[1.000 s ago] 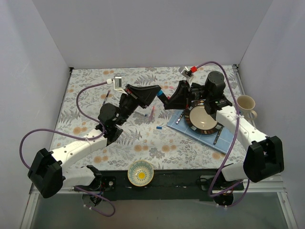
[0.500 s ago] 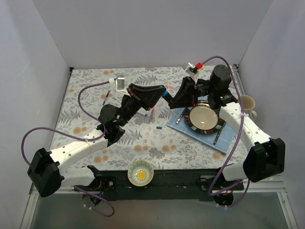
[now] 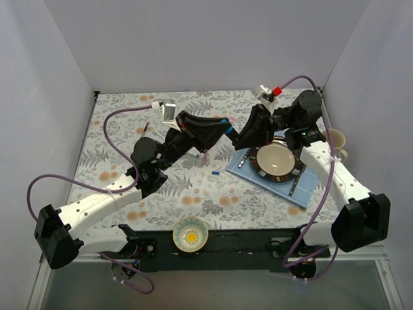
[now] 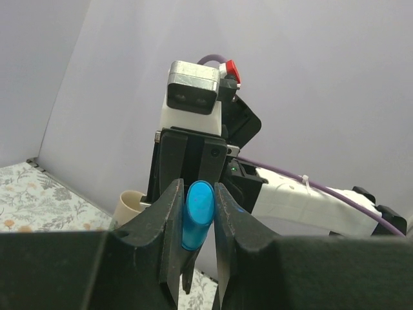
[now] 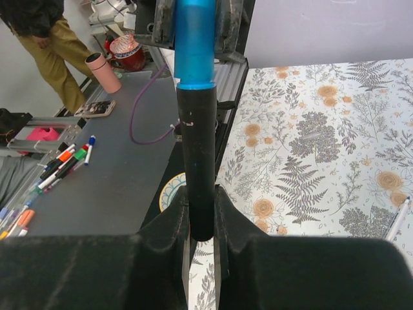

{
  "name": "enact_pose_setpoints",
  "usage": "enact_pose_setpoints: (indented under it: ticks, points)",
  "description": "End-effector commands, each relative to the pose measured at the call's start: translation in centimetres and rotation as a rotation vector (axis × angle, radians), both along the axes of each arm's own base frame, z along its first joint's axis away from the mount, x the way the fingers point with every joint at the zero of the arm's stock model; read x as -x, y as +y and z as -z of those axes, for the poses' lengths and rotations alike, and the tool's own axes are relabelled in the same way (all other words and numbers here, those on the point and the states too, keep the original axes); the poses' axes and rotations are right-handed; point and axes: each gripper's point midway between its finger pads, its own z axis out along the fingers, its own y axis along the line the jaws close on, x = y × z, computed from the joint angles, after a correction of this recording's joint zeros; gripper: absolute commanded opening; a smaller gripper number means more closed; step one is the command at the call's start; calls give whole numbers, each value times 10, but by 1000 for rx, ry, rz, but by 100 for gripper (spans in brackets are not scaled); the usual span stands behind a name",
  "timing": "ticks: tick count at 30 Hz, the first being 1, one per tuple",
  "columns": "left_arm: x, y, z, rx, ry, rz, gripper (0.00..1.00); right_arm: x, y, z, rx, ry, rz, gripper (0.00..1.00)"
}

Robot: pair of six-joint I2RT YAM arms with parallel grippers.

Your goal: Insert the pens into the pen caps

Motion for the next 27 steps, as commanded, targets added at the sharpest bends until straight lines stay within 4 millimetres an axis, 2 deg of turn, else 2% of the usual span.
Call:
enact_pose_setpoints:
  ticks: [1, 3, 4, 5, 6, 8, 15, 16, 18, 19, 25, 27]
  points:
    - [131, -10, 259, -826, 612, 629, 0, -30, 12, -92, -288, -171, 377, 1]
    - [123, -9, 245, -810, 565, 618, 0, -20, 10, -83, -275, -130, 354, 1]
    - [113, -6, 227, -773, 503, 597, 0, -16, 10, -79, -277, -110, 344, 1]
    - [112, -5, 217, -745, 477, 618, 0, -7, 8, -84, -311, -151, 310, 1]
    - [109, -3, 209, -725, 455, 624, 0, -5, 8, -80, -303, -116, 291, 1]
    - [98, 0, 201, -708, 441, 631, 0, 4, 7, -78, -301, -73, 254, 1]
    - [89, -7, 228, -745, 558, 638, 0, -13, 12, -75, -287, -101, 350, 1]
    - [85, -11, 224, -714, 545, 626, 0, -18, 14, -70, -265, -71, 370, 1]
    - [86, -14, 230, -688, 608, 632, 0, -23, 20, -68, -272, -110, 410, 1]
    - [84, -19, 227, -659, 592, 630, 0, -27, 22, -63, -252, -93, 429, 1]
    - [89, -22, 232, -665, 623, 648, 0, -42, 25, -64, -258, -122, 496, 1]
    - [78, -23, 228, -665, 616, 606, 0, -44, 26, -60, -251, -109, 491, 1]
